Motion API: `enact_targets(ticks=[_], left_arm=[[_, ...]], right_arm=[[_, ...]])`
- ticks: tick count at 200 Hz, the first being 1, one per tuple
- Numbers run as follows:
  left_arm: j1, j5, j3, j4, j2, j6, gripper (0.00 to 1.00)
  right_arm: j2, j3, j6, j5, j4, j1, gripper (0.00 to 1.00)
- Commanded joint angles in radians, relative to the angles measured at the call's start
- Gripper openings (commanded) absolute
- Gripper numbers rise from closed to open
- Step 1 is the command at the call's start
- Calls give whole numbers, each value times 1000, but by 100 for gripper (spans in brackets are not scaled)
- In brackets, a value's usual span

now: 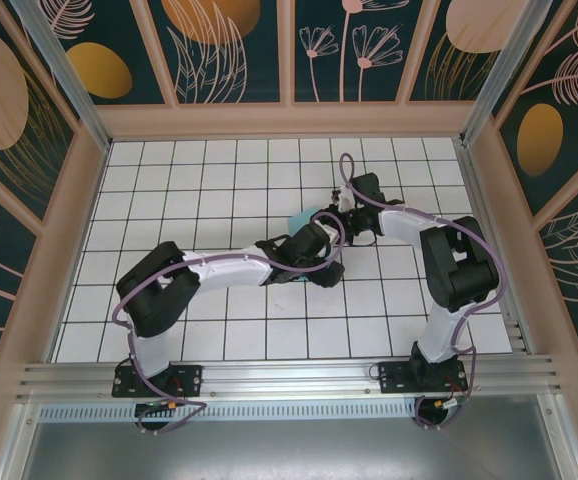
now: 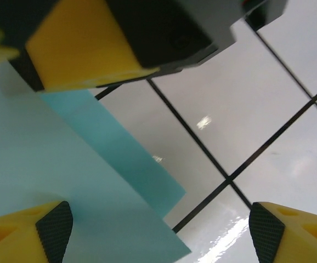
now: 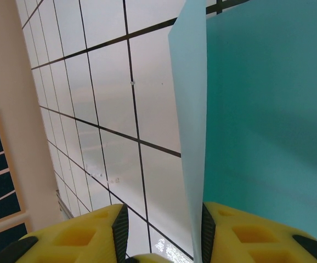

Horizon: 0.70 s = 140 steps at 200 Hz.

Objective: Fold a paper plane with a square sheet of paper (fold left side to right side)
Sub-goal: Fold the triangle a second time at the center of the table.

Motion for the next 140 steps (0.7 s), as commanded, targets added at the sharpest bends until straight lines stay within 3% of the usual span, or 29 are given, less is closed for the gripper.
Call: enact_targets(ticks=[1,49,140], left_arm=[[-15,-79,47,-69,33,-28,86],[-23,-112,70,-95,40,-18,78],[-24,-87,64,-108,-1,-7,39]], right_arm=[[17,25,-5,-19,-16,-2,41],[20,25,-10,-10,-23,-2,41],[29,38,-32,21,-56,-3,41]])
